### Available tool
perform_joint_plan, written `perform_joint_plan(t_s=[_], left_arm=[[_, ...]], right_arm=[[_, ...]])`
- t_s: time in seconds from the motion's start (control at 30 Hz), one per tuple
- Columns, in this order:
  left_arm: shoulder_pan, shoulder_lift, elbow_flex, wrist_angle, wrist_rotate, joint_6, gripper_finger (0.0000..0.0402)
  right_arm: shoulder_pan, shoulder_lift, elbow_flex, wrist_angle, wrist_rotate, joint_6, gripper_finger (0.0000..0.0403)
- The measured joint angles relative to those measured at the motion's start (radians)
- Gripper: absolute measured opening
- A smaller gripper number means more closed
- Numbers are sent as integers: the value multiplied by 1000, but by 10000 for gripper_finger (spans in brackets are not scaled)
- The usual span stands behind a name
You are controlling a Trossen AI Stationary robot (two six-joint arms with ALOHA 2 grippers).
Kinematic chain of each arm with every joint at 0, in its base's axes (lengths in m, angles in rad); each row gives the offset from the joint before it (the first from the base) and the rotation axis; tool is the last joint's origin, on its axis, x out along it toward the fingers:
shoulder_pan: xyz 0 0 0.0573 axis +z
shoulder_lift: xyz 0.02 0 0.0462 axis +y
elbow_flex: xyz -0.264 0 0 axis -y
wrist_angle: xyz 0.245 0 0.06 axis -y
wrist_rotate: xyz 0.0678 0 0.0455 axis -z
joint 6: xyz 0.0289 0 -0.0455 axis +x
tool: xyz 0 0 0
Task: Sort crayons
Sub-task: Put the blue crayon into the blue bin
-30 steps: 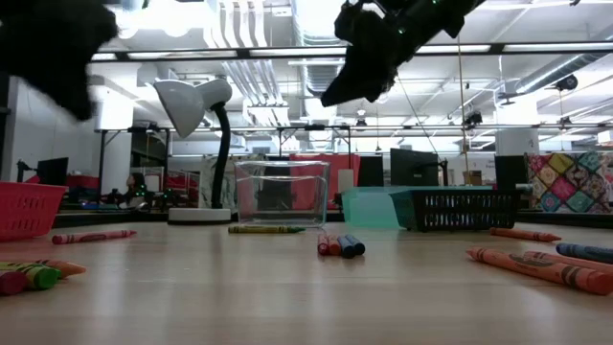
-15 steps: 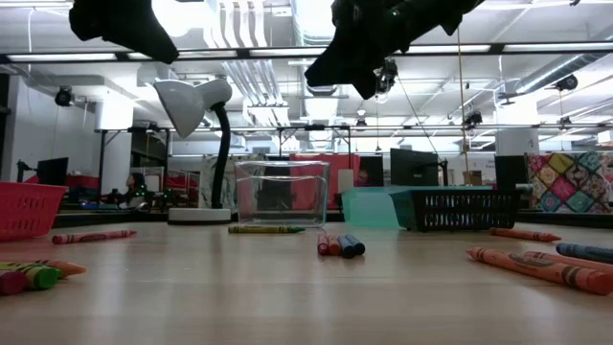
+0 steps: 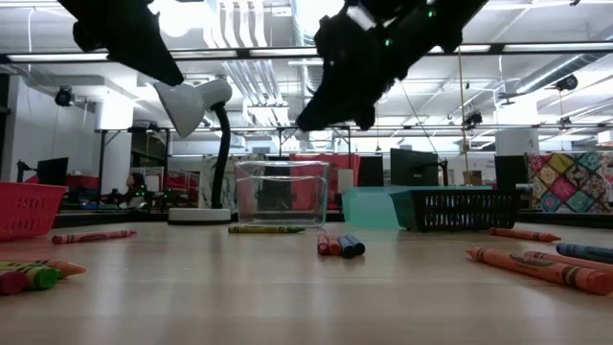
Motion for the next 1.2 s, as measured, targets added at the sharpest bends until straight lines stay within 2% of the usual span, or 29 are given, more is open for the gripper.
perform_joint_plan(t_s=[0.17, 0.33, 0.47, 0.53, 0.77, 1.07, 1.2], left_arm=[[0, 32, 0, 0, 10, 3, 76], [0, 53, 0, 5, 11, 17, 76], [0, 61, 5, 9, 11, 20, 76], [0, 60, 9, 8, 10, 21, 76], [2, 61, 13, 16, -8, 43, 76], [2, 62, 13, 42, -24, 51, 76], [2, 62, 13, 42, -24, 51, 76]], right_arm=[[-2, 62, 38, -67, -12, 2, 68], [3, 67, 106, -303, -158, 122, 68], [27, 64, 144, -444, -294, 326, 68], [50, 64, 154, -486, -323, 380, 68], [118, 64, 170, -574, -310, 538, 68], [173, 64, 203, -887, -178, 710, 68], [188, 65, 202, -880, -131, 764, 68]])
